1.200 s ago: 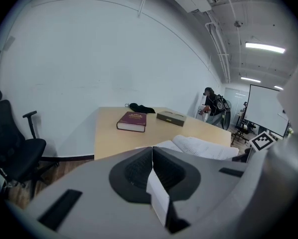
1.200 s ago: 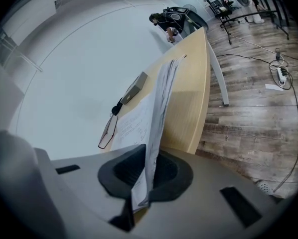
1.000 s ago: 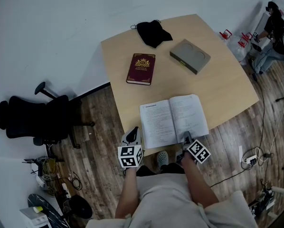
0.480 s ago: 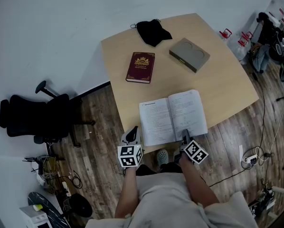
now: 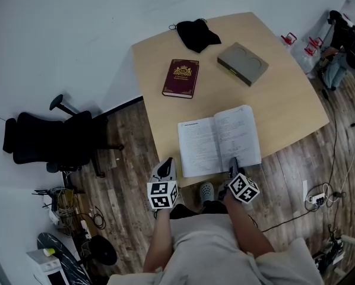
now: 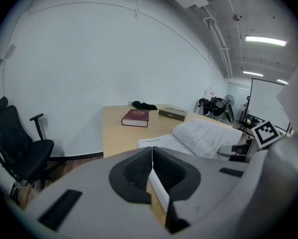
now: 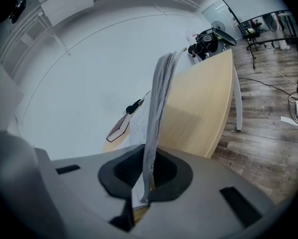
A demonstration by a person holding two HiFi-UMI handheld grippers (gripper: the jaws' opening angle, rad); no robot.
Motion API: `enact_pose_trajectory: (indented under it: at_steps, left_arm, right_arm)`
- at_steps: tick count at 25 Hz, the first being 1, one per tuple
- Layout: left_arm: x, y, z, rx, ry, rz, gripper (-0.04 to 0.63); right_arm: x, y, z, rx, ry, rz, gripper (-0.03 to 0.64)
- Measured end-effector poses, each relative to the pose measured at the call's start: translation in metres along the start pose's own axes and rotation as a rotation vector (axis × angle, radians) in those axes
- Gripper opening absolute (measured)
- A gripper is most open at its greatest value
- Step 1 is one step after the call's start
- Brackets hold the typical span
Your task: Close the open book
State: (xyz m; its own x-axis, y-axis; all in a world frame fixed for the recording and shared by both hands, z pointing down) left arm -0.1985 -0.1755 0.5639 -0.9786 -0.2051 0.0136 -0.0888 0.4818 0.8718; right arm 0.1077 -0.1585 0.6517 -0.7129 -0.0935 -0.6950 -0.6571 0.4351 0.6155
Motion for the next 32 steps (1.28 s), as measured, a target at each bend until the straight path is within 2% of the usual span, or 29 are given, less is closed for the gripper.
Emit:
enact_pose_trajectory:
  at_steps: [12, 32]
  left_arm:
    - [-0.002, 0.005, 0.003, -0.005, -0.002, 0.003, 0.023]
    - [0.003, 0.006, 0.011, -0.023, -0.021, 0.032, 0.023]
  right_arm:
    - [0.009, 0.002, -0.001, 0.018, -0.022, 0.091, 0.029]
    - [0.036, 0.003, -0.004, 0.091, -0.050, 0.358, 0.029]
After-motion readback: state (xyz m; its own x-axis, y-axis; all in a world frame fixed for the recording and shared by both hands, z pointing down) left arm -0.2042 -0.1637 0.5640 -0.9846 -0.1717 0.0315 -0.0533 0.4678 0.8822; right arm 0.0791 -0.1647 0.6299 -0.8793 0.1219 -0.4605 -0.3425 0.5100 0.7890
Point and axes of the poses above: the fingertips, and each gripper's own axes: z backward along the fingers, x to its left, y out of its underside, the point moved 10 cm from there along z, backward along the fingers, and after that the axes turned 6 degrees about -y, right-handed, at the moved point
